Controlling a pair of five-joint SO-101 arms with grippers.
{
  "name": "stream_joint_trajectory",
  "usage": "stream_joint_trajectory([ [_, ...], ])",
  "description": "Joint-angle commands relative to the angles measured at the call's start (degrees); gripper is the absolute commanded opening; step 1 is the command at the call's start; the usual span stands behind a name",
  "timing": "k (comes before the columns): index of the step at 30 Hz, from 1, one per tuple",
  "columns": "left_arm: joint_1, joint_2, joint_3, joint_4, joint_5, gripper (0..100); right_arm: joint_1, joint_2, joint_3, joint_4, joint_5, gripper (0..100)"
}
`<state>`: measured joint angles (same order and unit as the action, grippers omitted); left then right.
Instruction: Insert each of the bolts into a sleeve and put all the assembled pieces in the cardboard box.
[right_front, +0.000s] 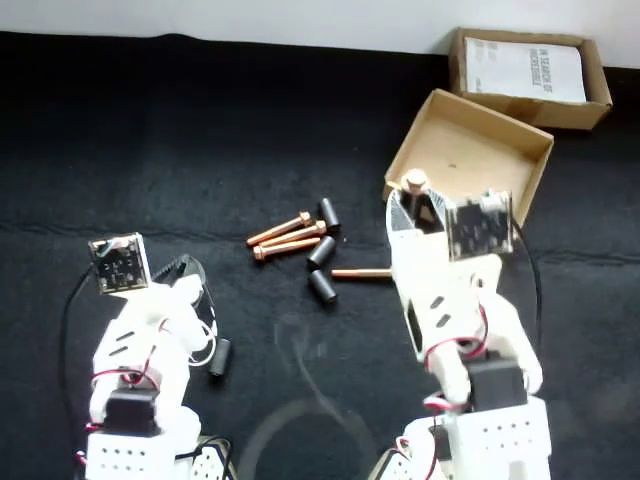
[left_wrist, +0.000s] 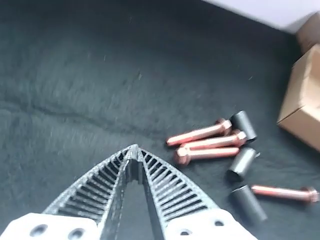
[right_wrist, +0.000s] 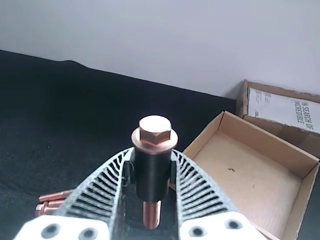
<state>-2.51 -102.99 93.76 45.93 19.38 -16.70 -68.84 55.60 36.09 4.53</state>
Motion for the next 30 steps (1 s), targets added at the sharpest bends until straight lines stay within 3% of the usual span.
stream_joint_trajectory([
  [1,-0.5,-0.5,3.5,-2.5,0.1,1,0.7,4.4,-5.8,0.1,0.4,0.6],
  [5,-0.6,-0.6,3.4,-0.6,0.1,1,4.3,6.4,-7.4,0.2,0.4,0.6],
  [15,-0.3,-0.5,3.4,3.1,-0.1,1,21.0,13.7,-7.8,0.1,0.4,0.6],
  [23,-0.3,-0.5,3.4,3.1,-0.2,1,21.8,20.4,-8.2,-0.1,0.4,0.6],
  [30,-0.3,-0.5,3.4,3.1,-0.2,1,22.2,34.5,-21.3,-0.1,0.4,0.6],
])
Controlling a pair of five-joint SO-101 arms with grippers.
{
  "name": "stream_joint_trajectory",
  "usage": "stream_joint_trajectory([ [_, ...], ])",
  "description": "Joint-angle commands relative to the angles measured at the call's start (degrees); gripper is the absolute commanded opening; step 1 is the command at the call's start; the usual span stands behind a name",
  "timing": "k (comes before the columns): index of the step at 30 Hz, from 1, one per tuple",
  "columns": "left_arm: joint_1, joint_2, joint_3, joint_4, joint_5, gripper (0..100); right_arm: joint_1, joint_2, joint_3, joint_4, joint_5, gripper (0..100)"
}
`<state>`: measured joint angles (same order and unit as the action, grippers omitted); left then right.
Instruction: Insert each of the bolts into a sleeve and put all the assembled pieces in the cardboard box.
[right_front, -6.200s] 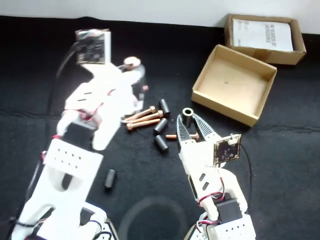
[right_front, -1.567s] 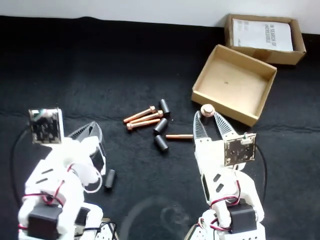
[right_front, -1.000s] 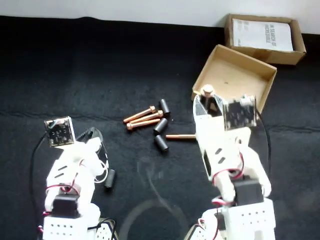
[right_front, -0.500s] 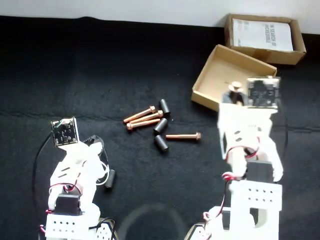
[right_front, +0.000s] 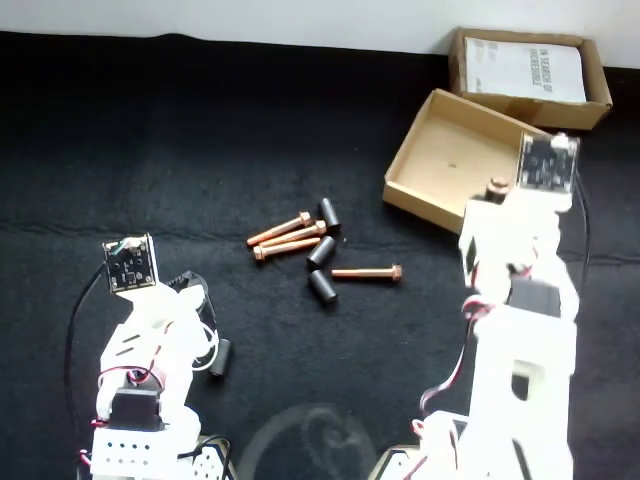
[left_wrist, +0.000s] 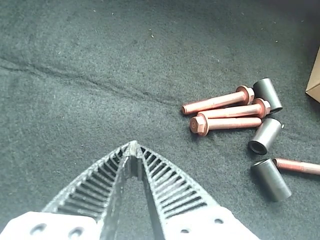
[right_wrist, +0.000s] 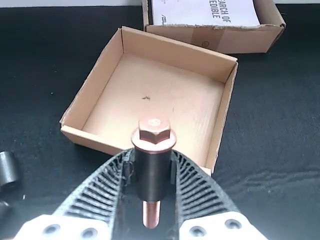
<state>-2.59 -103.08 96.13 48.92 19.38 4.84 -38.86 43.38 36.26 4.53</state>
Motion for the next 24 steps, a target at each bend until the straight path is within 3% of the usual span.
stream_joint_trajectory([
  [1,-0.2,-0.4,1.0,0.1,-0.2,1,0.7,6.7,-11.8,-0.3,0.4,0.6],
  [24,-0.6,-0.4,1.0,0.2,-0.2,1,1.9,52.4,-52.6,-0.1,0.4,0.6],
])
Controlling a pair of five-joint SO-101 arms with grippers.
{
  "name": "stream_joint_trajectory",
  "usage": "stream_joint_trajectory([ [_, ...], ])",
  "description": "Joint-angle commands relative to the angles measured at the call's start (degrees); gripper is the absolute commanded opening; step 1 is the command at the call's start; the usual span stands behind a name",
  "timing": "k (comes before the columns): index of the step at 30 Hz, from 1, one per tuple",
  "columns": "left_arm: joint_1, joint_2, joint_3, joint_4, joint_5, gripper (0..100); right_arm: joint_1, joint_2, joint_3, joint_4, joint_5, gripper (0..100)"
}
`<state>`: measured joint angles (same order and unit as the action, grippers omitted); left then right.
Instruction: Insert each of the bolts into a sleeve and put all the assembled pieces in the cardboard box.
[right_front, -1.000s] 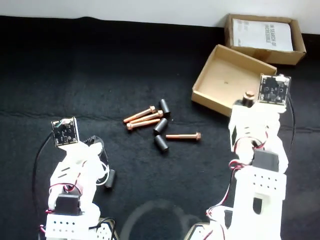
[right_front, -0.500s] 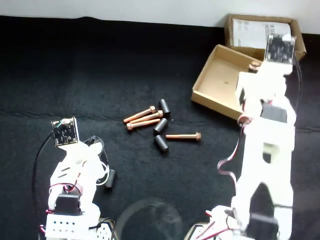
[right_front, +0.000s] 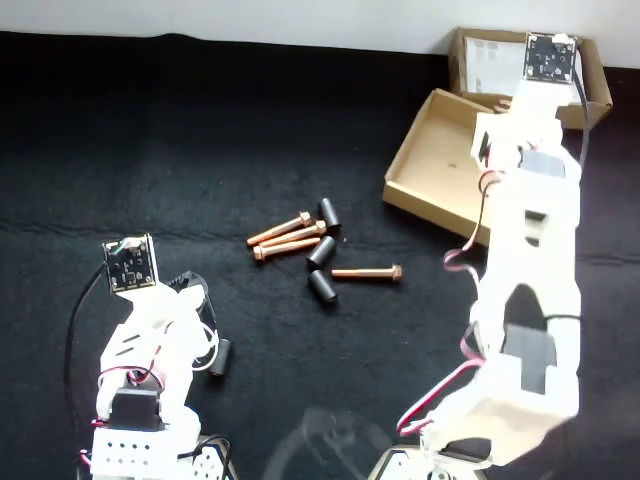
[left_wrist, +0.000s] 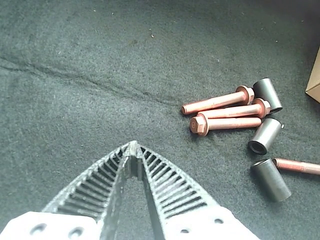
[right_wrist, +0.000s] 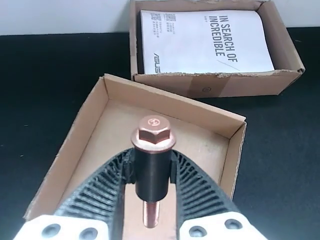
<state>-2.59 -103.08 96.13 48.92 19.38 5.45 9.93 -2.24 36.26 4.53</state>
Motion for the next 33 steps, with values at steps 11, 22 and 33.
stream_joint_trajectory([
  [11,-0.6,-0.4,1.0,0.1,-0.2,1,4.3,26.4,-17.6,-0.1,0.4,0.6],
  [22,-0.6,-0.4,1.0,-0.1,-0.2,1,3.3,27.9,-24.4,5.6,0.7,1.7],
  [33,-0.6,-0.4,1.0,0.0,-0.2,1,-0.3,20.3,-35.1,35.6,0.7,30.0],
])
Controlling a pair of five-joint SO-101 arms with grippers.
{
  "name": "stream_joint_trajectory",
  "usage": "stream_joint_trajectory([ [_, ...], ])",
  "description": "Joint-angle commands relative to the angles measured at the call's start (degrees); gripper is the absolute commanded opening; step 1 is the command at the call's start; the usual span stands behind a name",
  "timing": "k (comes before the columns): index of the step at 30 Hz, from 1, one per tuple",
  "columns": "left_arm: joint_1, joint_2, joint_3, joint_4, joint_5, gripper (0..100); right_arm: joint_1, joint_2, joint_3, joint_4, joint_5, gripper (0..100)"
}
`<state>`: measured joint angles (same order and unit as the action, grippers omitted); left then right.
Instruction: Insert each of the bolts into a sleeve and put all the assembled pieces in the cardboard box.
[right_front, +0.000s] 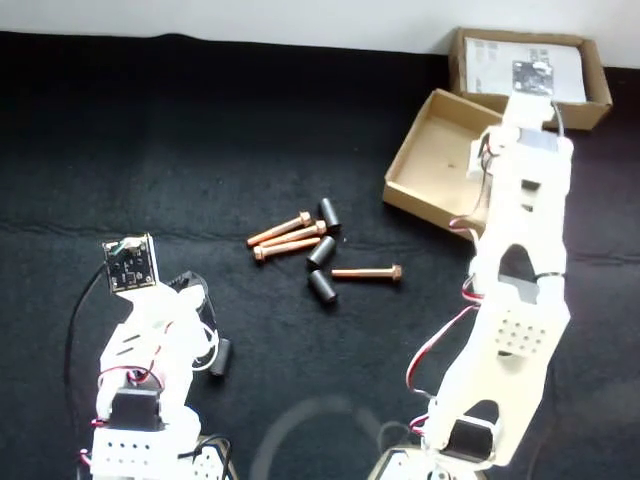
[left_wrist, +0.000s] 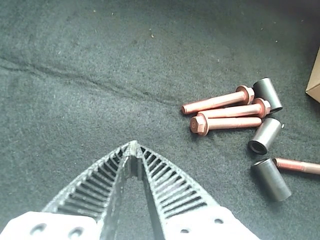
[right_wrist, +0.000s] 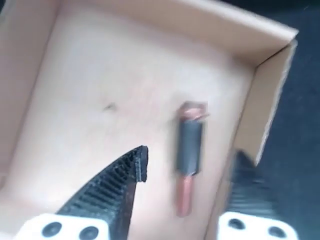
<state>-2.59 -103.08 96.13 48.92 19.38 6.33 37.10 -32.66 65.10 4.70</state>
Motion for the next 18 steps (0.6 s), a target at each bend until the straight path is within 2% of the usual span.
stream_joint_trajectory([
  [1,-0.6,-0.4,1.0,0.0,-0.2,1,-1.5,-8.1,-5.6,10.0,0.5,30.0],
  [9,-0.6,-0.4,1.0,0.1,-0.2,1,-12.3,-18.0,-10.2,36.1,0.5,30.0],
  [18,-0.6,-0.4,1.0,0.1,-0.2,1,-24.7,-31.4,4.7,35.9,0.6,30.0],
])
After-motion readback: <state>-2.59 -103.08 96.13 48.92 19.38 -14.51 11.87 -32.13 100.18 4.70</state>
